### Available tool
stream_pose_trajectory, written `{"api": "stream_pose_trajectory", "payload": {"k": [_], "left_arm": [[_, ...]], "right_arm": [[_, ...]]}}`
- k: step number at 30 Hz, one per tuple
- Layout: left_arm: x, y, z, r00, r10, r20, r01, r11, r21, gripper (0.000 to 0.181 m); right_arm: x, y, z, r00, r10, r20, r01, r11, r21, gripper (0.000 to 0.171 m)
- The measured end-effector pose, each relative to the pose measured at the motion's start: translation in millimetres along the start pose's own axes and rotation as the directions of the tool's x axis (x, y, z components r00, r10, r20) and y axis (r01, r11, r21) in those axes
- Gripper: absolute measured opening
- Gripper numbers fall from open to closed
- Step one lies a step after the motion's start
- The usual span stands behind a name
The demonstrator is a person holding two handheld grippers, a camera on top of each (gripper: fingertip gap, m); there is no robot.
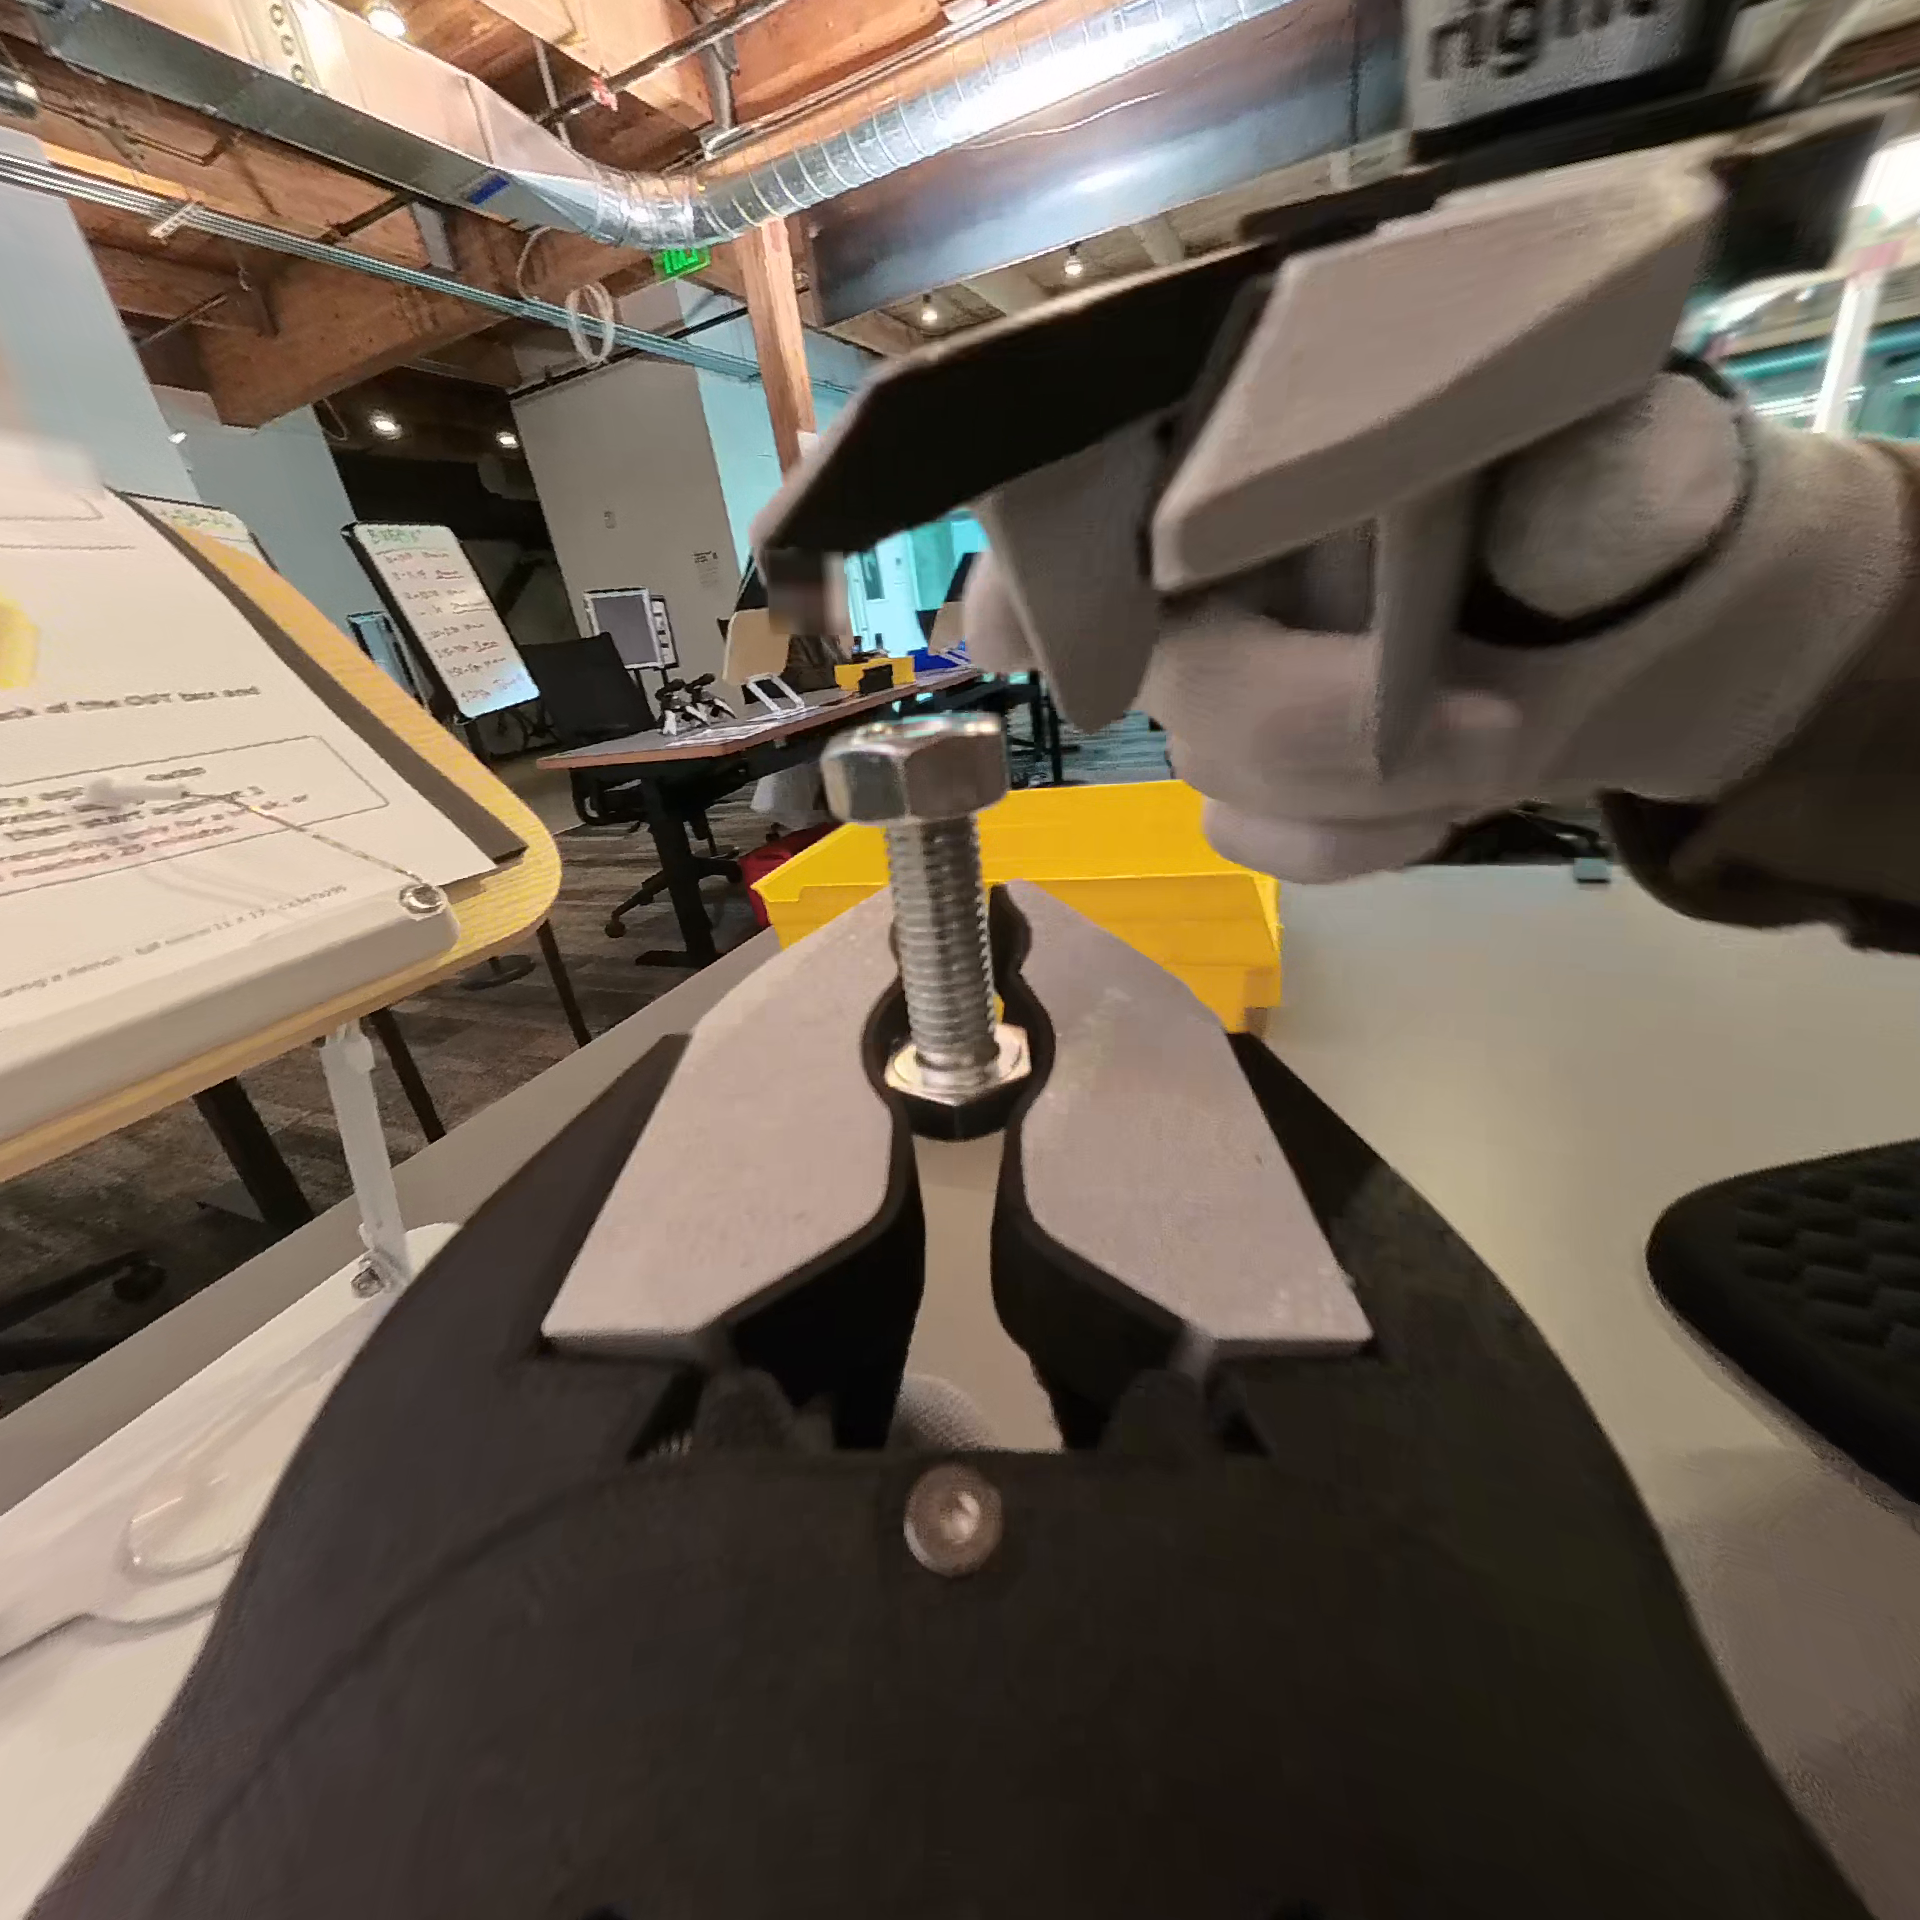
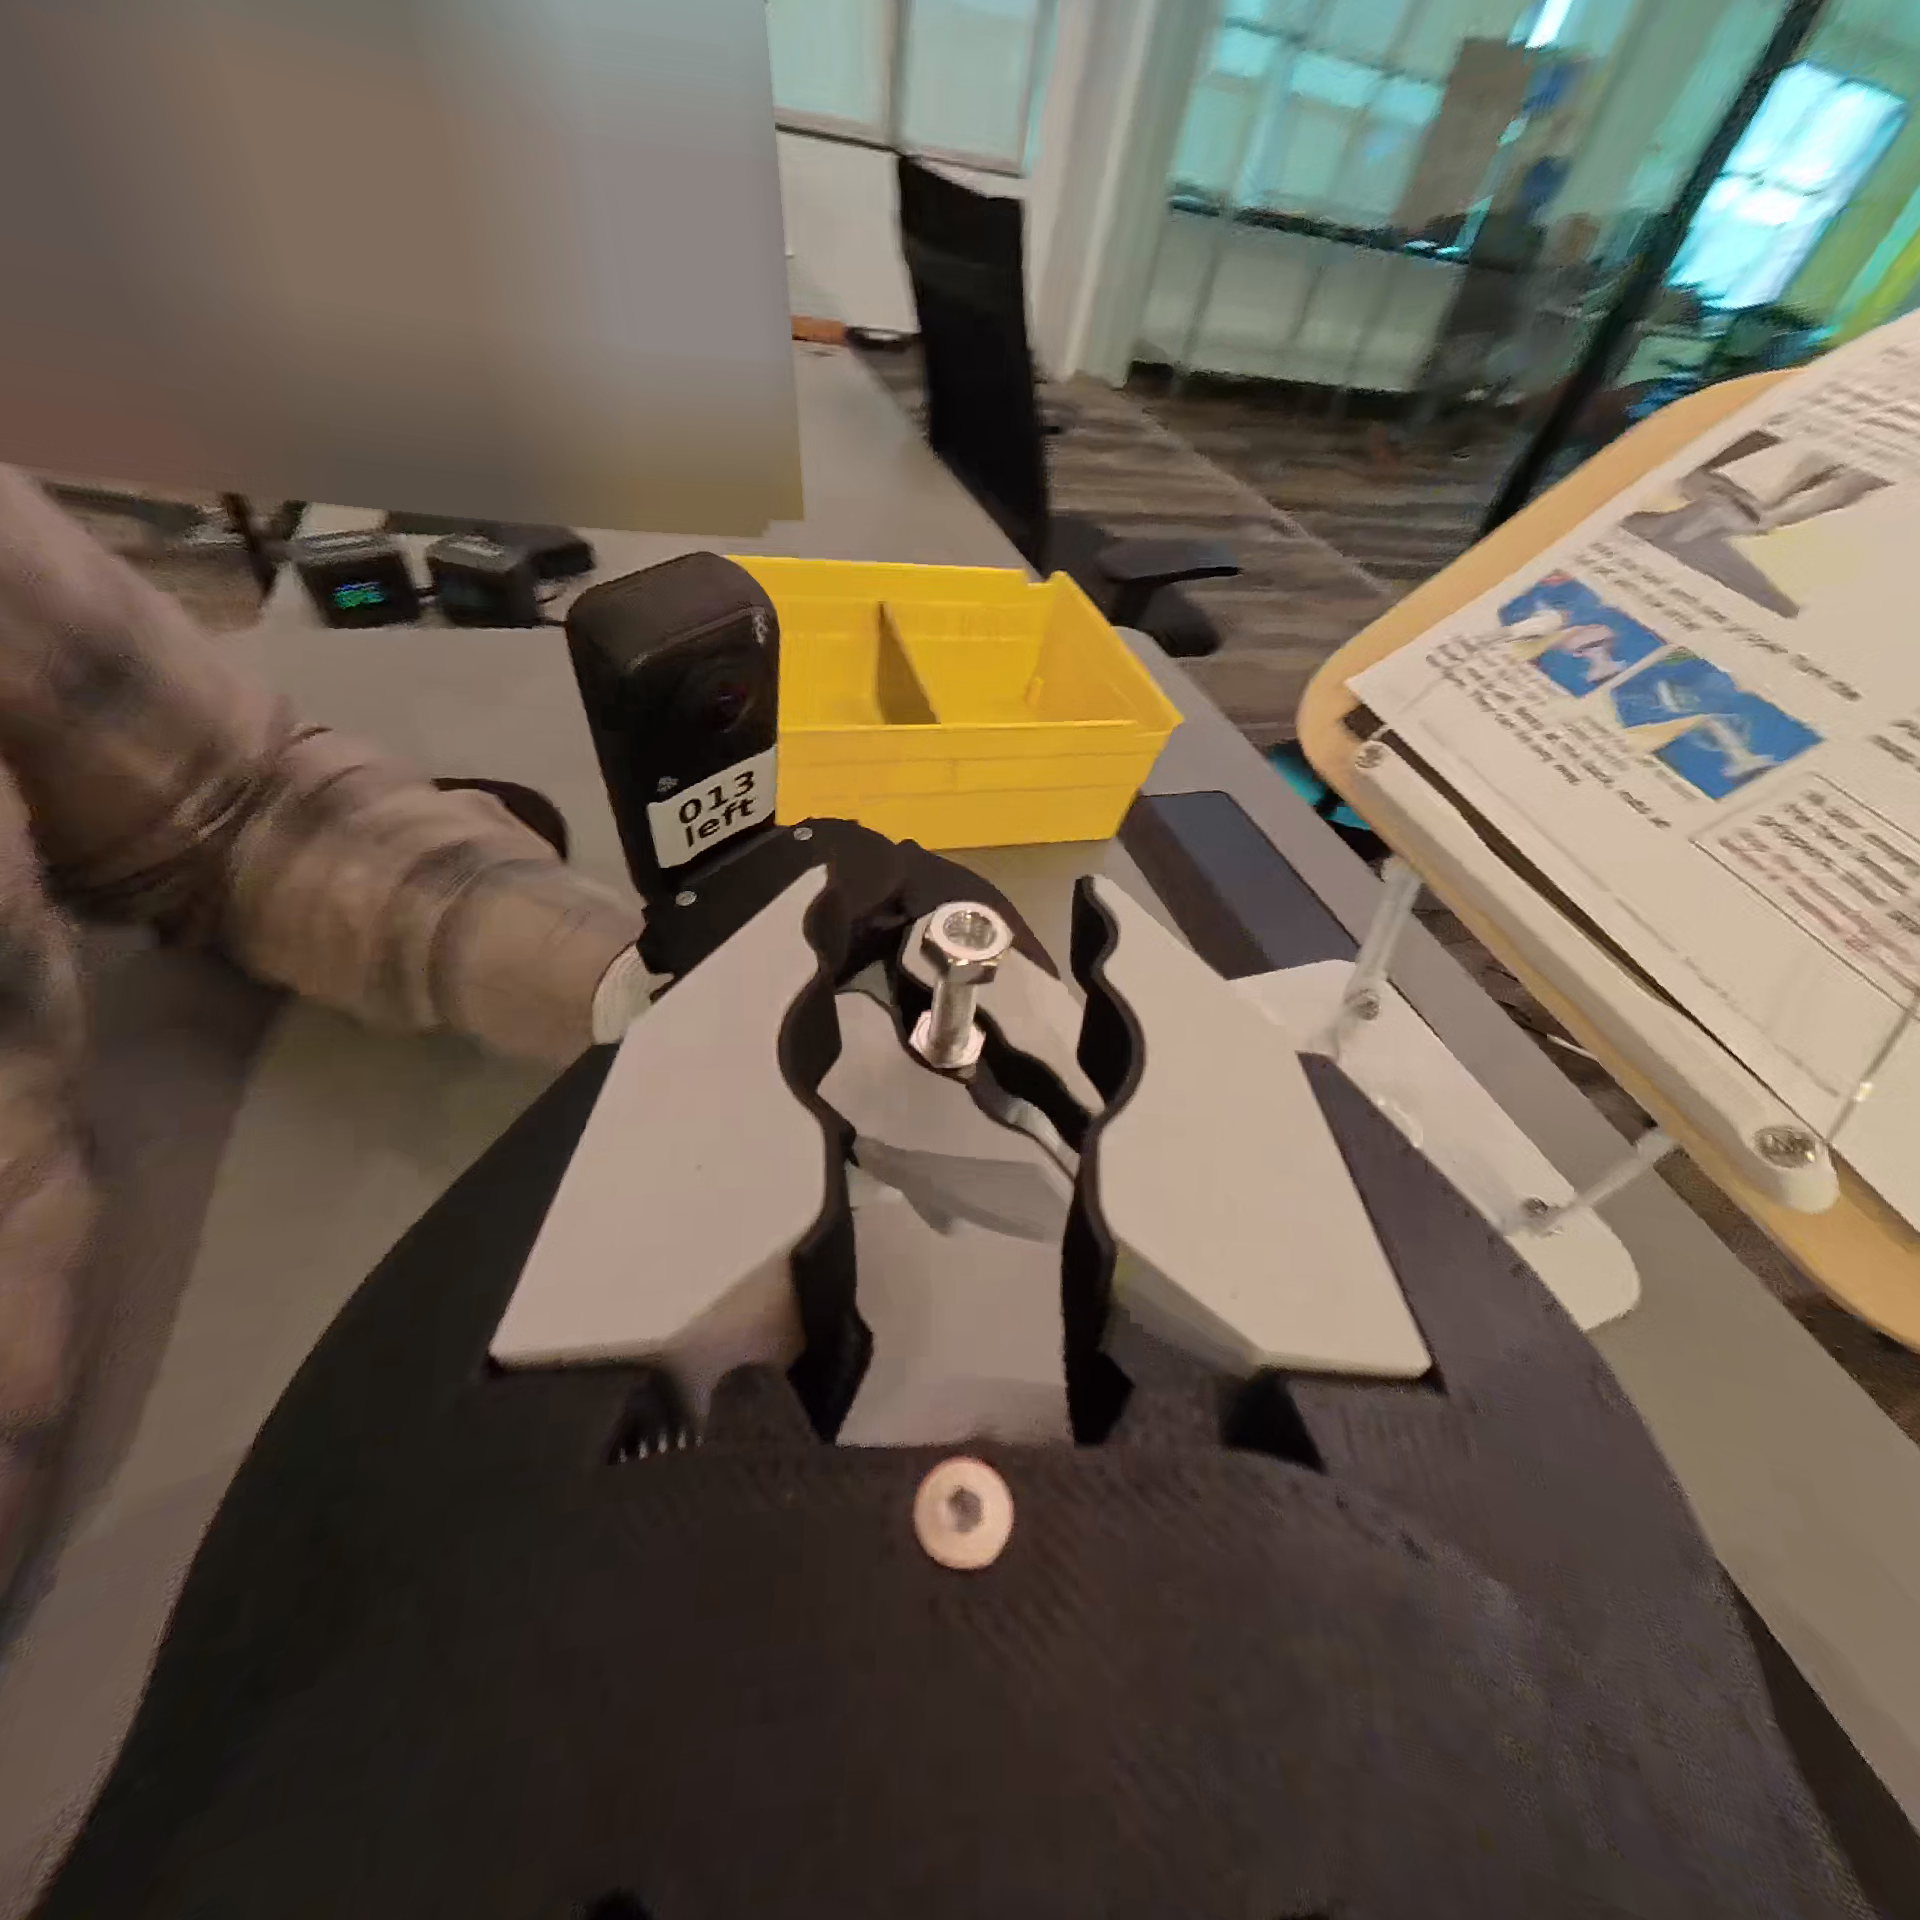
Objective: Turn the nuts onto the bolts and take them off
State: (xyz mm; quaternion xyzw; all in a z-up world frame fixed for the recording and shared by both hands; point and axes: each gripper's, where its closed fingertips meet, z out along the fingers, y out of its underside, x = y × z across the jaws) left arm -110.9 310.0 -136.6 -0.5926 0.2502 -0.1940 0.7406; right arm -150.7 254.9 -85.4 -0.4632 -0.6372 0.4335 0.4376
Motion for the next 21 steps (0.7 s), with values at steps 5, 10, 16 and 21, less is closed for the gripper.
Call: {"api": "stream_pose_trajectory", "payload": {"k": [5, 10, 16, 21], "left_arm": [[6.3, 0.6, 0.4, 0.999, 0.007, -0.041, -0.007, 1.000, -0.004, 0.010], [8.5, 3.8, 0.9, 0.998, 0.007, -0.058, -0.008, 1.000, -0.014, 0.010], [6.5, 6.3, 1.1, 0.999, 0.007, -0.049, -0.007, 1.000, -0.019, 0.010], [4.9, 8.4, 1.9, 0.999, 0.006, -0.033, -0.007, 1.000, -0.027, 0.010]], "right_arm": [[-1.9, 8.8, -3.2, 0.975, -0.039, 0.217, 0.050, 0.998, -0.044, 0.038], [-1.8, 21.1, 3.2, 0.951, -0.047, 0.304, 0.074, 0.994, -0.079, 0.030], [-3.6, 25.0, 5.5, 0.945, -0.034, 0.324, 0.063, 0.995, -0.079, 0.016], [-1.4, 26.7, 5.8, 0.964, -0.001, 0.265, 0.020, 0.997, -0.068, 0.016]]}}
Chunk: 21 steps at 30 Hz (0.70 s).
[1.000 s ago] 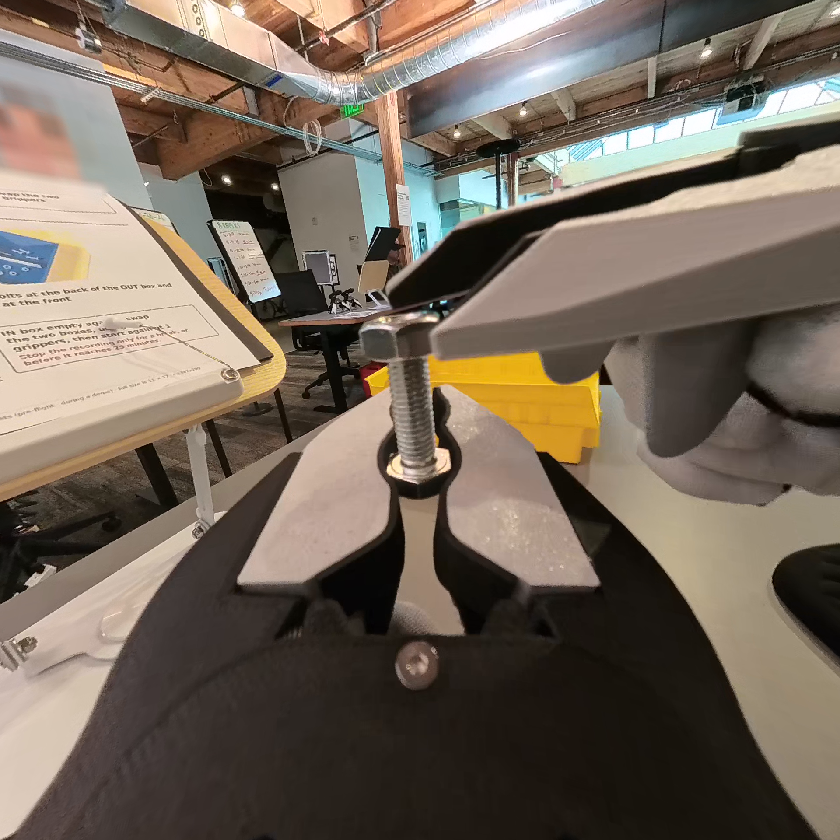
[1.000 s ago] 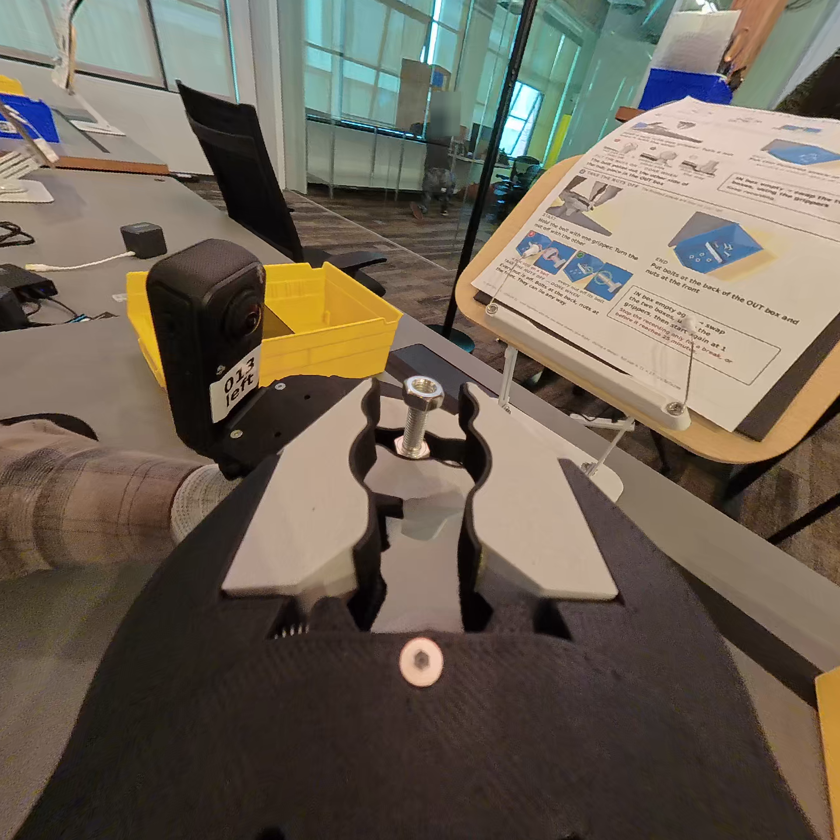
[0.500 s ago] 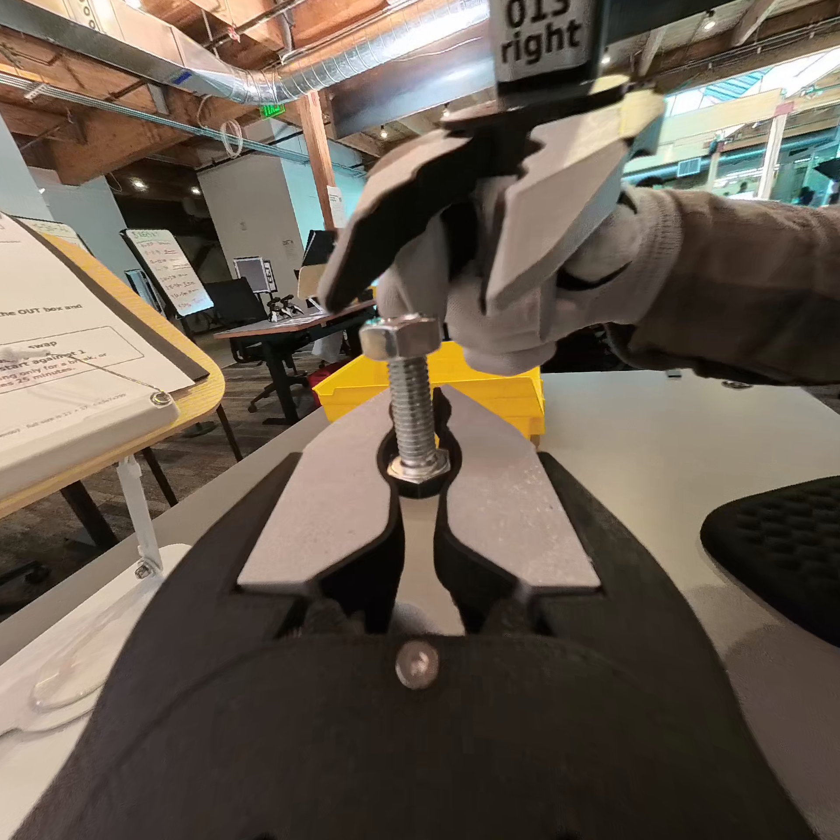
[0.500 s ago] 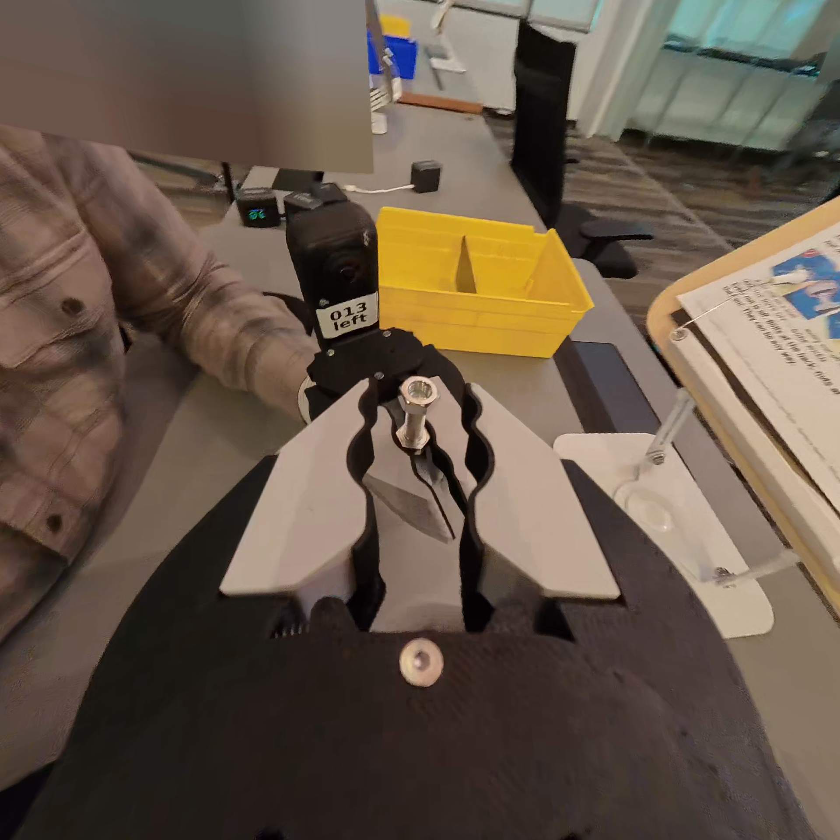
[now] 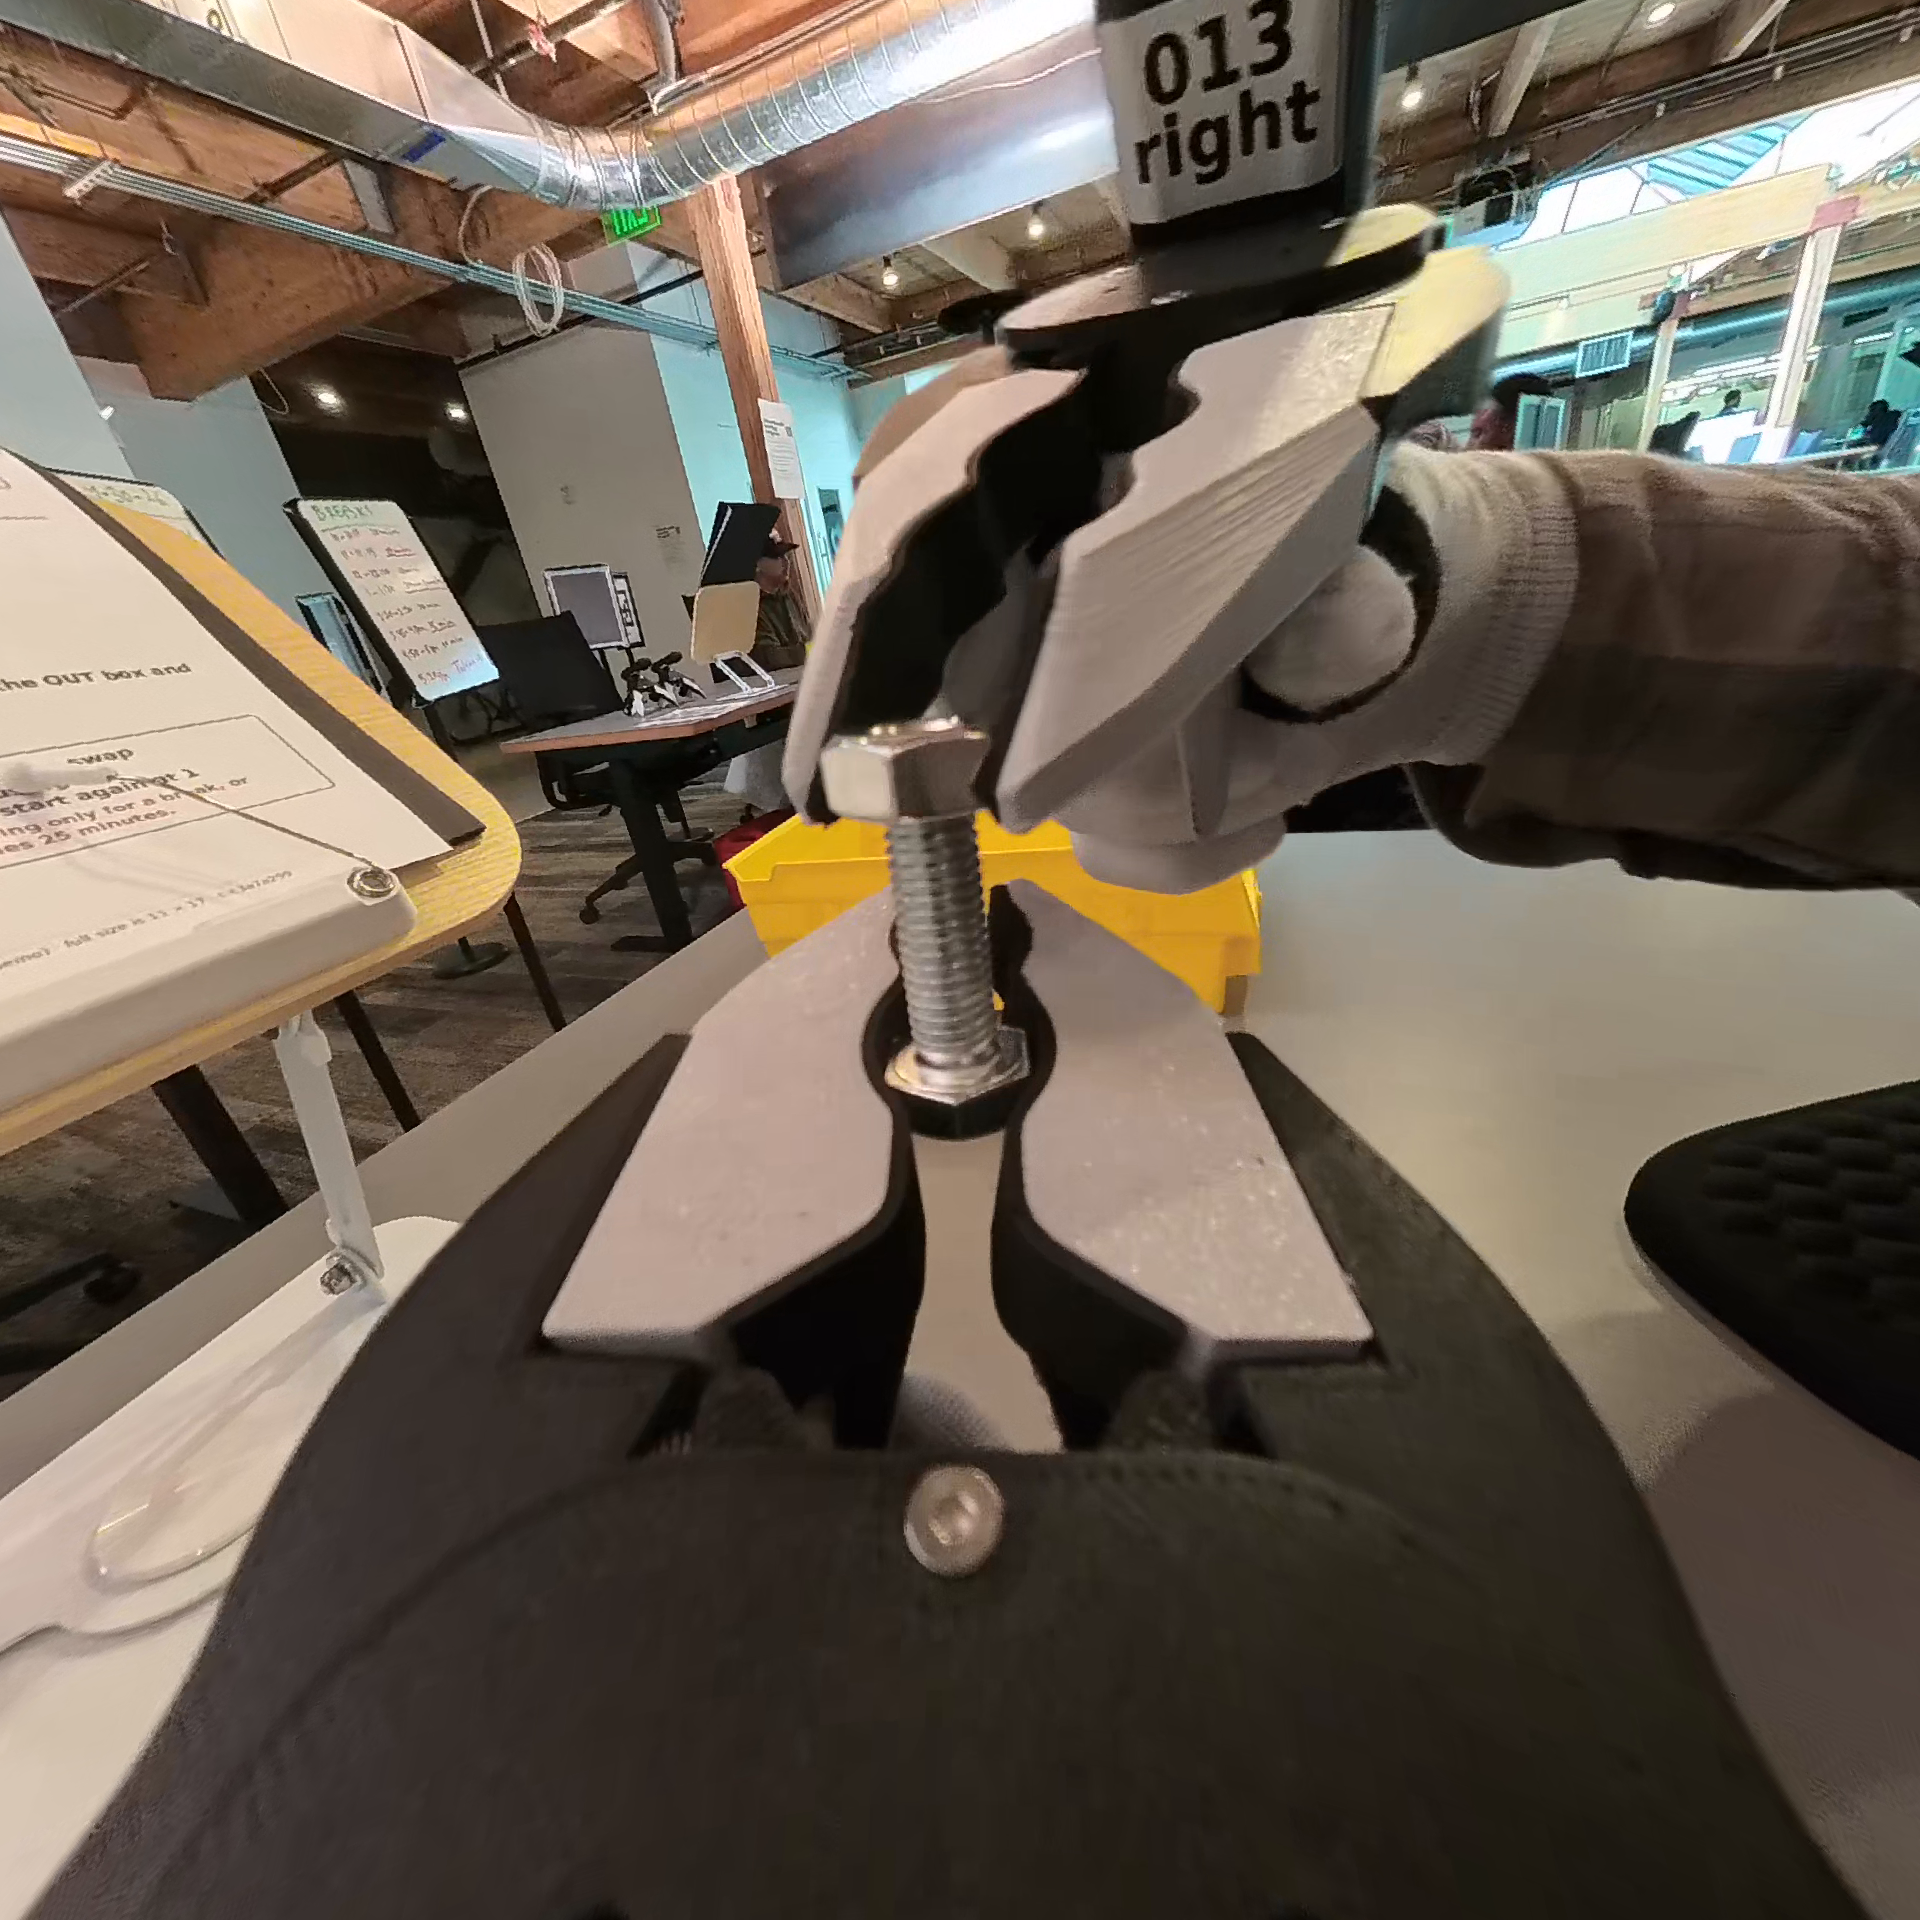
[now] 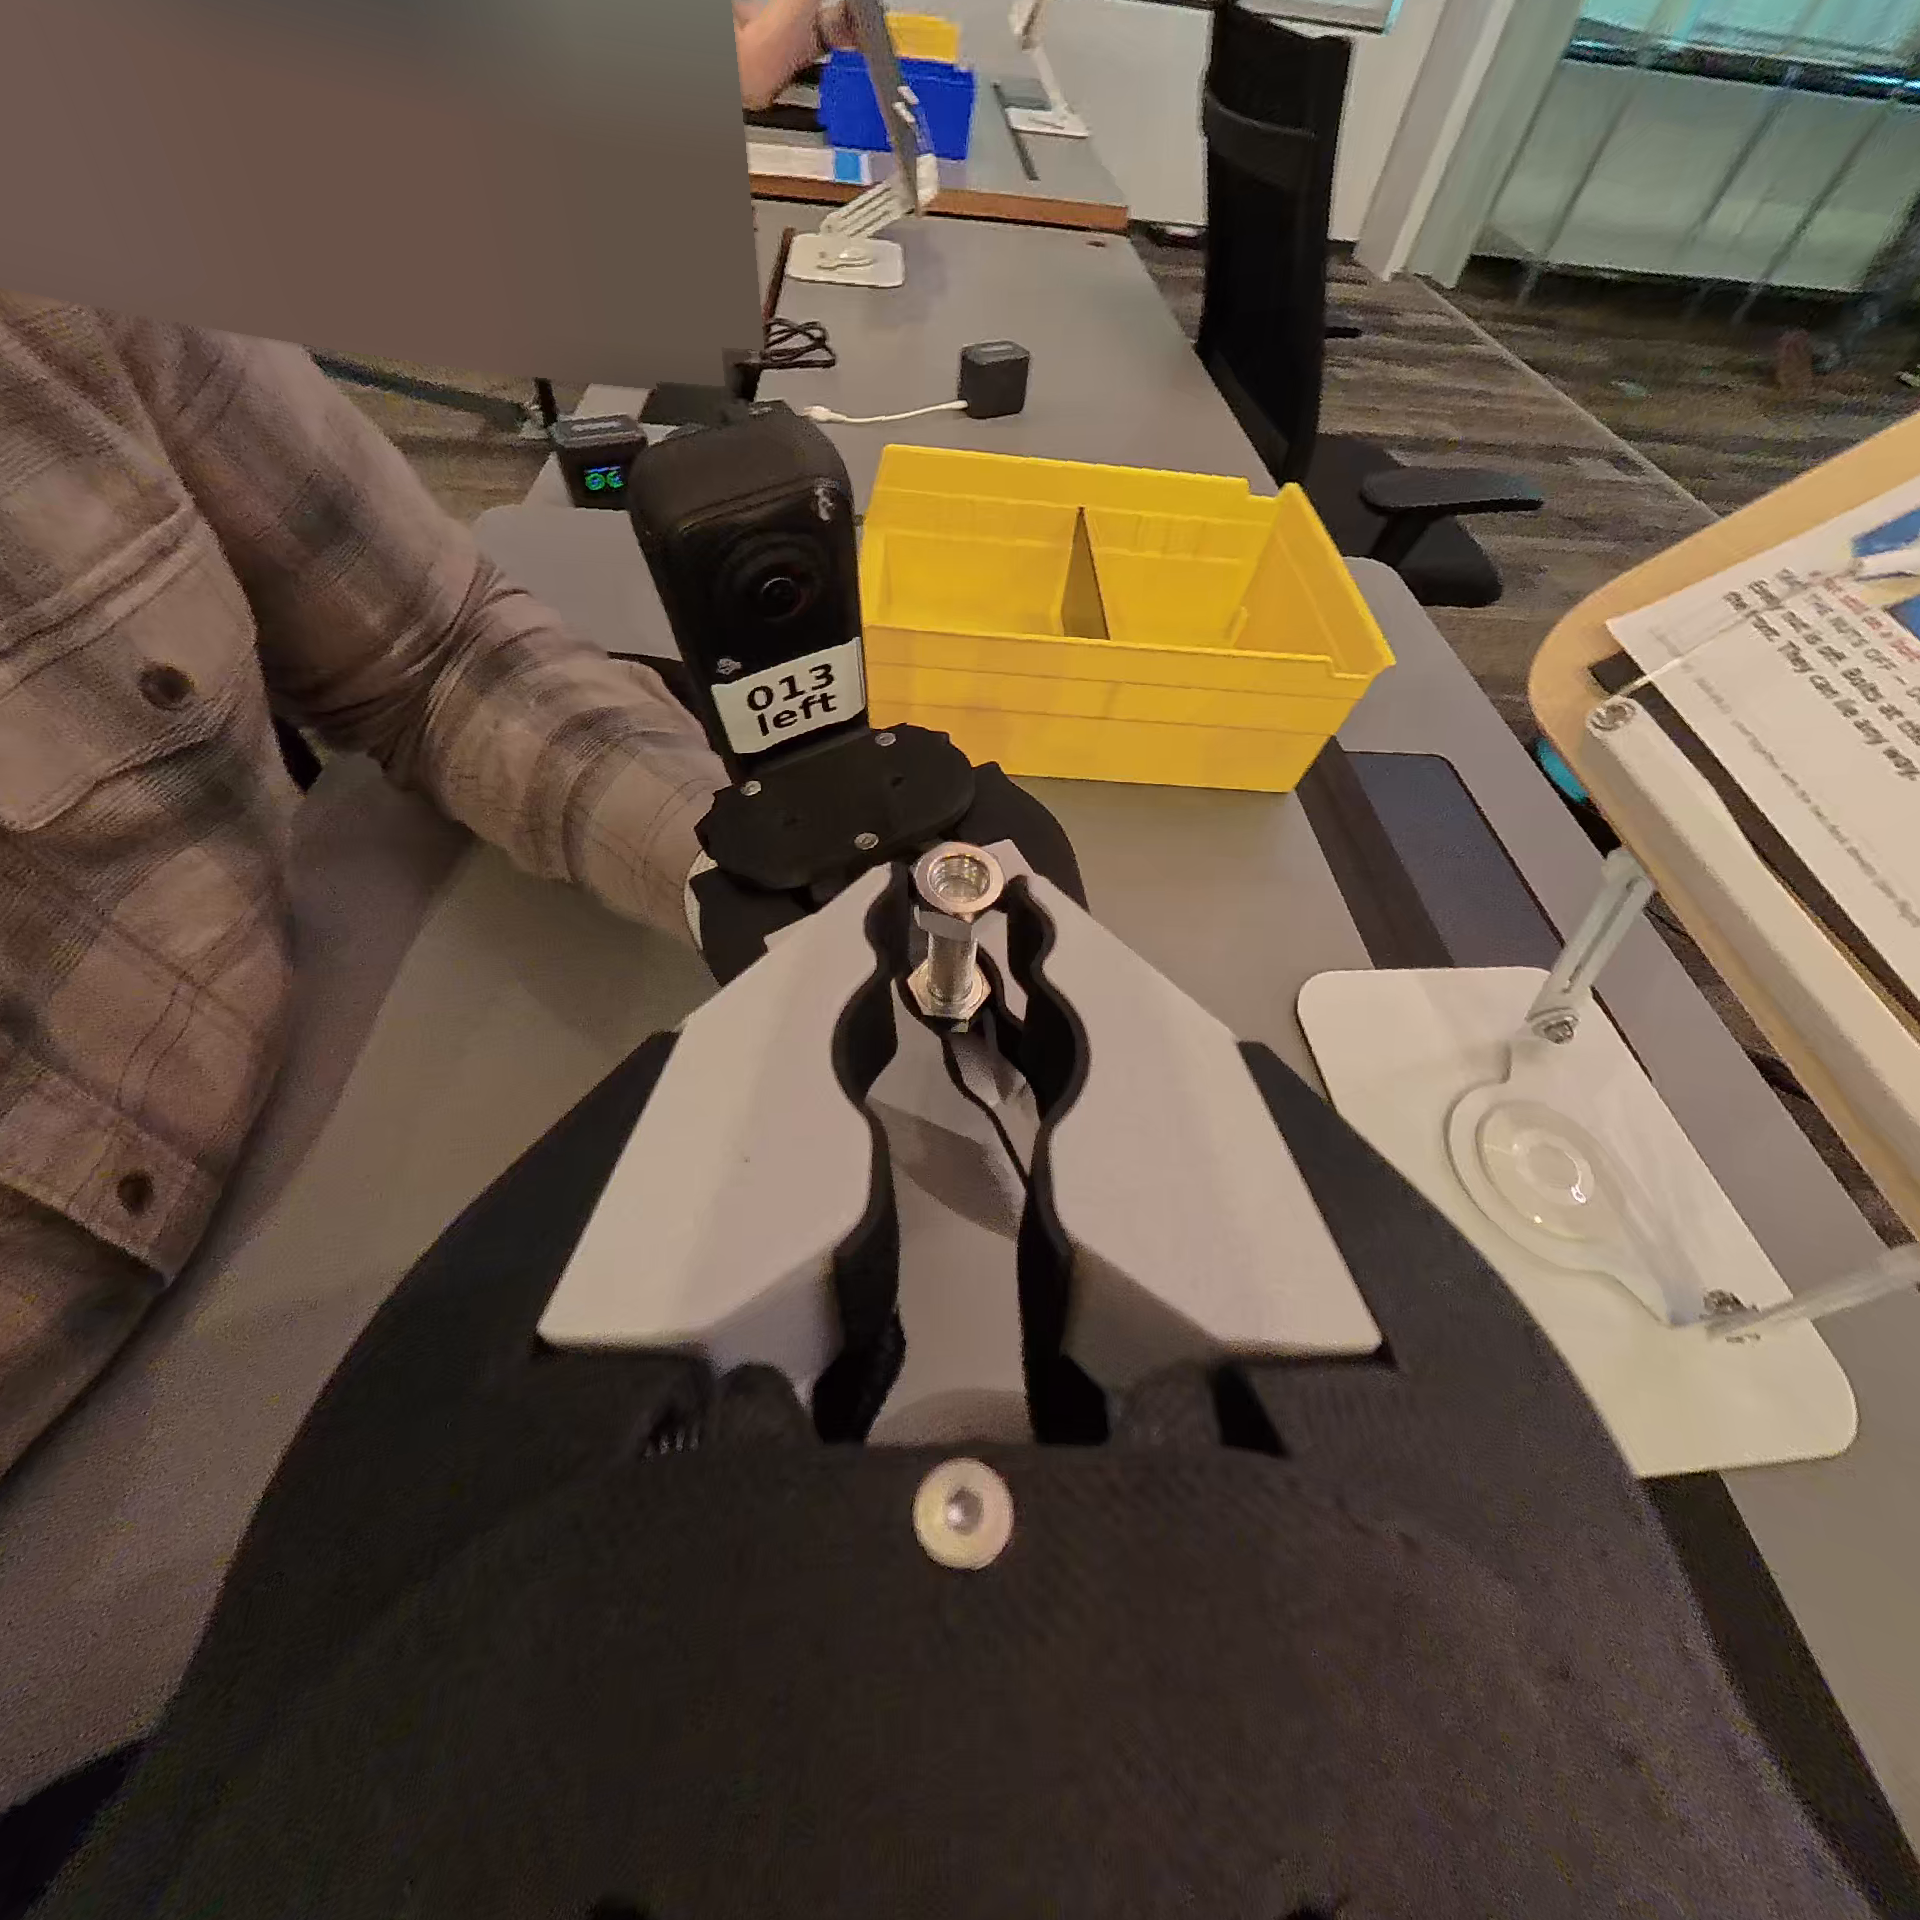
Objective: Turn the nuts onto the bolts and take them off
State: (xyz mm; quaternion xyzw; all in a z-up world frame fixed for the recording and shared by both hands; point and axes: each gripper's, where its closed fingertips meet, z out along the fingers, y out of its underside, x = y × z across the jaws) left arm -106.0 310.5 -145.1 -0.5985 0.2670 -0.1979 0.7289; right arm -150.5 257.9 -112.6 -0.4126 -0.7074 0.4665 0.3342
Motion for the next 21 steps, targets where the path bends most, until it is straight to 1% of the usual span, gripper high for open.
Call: {"api": "stream_pose_trajectory", "payload": {"k": [4, 8, 11, 16, 18, 21], "left_arm": [[-3.6, 1.8, 0.3, 1.000, -0.002, 0.024, 0.002, 1.000, -0.008, 0.010], [-5.5, 4.6, 1.3, 0.999, 0.000, 0.046, 0.001, 1.000, -0.018, 0.010], [-9.3, 7.9, 1.7, 0.997, -0.005, 0.072, 0.007, 1.000, -0.028, 0.010], [-12.9, 13.6, 2.4, 0.995, 0.000, 0.103, 0.005, 0.999, -0.048, 0.010], [-12.5, 13.9, 2.7, 0.994, 0.005, 0.105, 0.001, 0.999, -0.050, 0.010], [-12.5, 14.8, 2.9, 0.994, 0.004, 0.105, 0.002, 0.999, -0.052, 0.010]], "right_arm": [[4.4, 1.7, -0.2, 0.993, 0.044, -0.113, -0.041, 0.999, 0.024, 0.016], [6.7, 3.1, 0.1, 0.964, 0.077, -0.254, -0.068, 0.997, 0.047, 0.016], [11.4, 5.4, 0.7, 0.919, 0.119, -0.375, -0.102, 0.993, 0.067, 0.016], [16.5, 10.3, 1.1, 0.806, 0.138, -0.575, -0.121, 0.990, 0.068, 0.016], [15.4, 10.2, 2.0, 0.776, 0.093, -0.624, -0.090, 0.995, 0.035, 0.016], [15.5, 10.1, 2.5, 0.756, 0.098, -0.647, -0.099, 0.994, 0.035, 0.016]]}}
